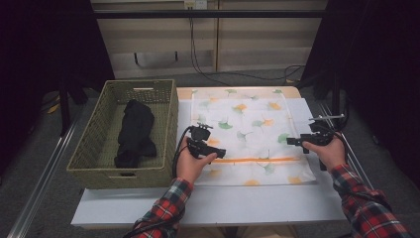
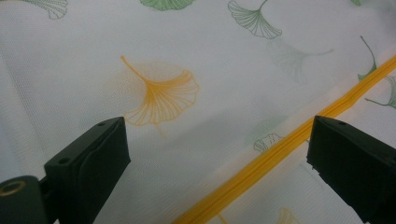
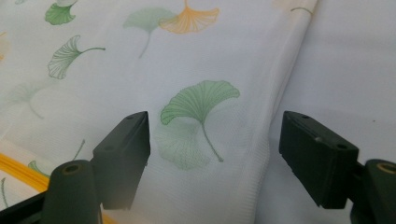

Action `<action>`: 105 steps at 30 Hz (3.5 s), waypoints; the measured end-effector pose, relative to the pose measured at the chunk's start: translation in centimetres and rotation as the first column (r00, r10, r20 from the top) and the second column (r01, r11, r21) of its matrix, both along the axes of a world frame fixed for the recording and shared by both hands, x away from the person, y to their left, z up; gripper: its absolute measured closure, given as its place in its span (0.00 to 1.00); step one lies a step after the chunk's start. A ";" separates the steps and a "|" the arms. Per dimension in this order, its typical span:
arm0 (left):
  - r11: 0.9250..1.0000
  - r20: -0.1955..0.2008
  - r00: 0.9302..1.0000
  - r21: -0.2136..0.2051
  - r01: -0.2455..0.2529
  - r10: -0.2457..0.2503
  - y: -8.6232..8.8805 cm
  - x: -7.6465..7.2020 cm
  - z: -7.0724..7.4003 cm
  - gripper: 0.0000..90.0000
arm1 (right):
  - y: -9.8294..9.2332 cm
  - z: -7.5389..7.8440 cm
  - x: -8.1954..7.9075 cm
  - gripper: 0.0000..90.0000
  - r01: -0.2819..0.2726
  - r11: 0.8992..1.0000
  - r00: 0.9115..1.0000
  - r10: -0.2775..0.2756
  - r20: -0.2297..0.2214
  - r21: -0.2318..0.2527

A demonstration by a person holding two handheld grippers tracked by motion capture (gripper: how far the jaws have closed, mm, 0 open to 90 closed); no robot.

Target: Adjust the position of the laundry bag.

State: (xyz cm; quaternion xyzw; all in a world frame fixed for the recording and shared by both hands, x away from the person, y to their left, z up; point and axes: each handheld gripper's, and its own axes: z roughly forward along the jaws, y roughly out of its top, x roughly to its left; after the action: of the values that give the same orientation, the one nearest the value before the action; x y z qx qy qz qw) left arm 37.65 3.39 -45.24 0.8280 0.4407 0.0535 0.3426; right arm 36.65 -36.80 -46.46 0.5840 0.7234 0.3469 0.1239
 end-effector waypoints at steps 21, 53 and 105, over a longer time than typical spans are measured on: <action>1.000 0.006 1.000 -0.001 0.005 -0.005 -0.5 0.1 0.2 0.05 | -1.3 0.8 -4.4 0.23 0.002 1.000 1.000 -0.002 0.019 0.013; 0.999 0.003 0.999 0.009 0.053 -0.053 -1.9 0.3 0.2 0.06 | -2.2 -0.5 -7.7 0.41 -0.035 0.999 0.999 0.036 0.009 -0.027; 0.992 -0.005 0.992 -0.002 0.122 -0.122 -4.2 -0.3 0.2 0.06 | -1.8 0.2 -7.8 0.96 -0.037 0.998 0.999 0.035 0.039 0.057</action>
State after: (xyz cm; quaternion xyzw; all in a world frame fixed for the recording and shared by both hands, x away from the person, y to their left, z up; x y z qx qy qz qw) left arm 37.38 -0.85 -45.05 0.8532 0.3900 0.0299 0.3451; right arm 28.90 -38.57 -46.30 0.5676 0.7208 0.3810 0.1146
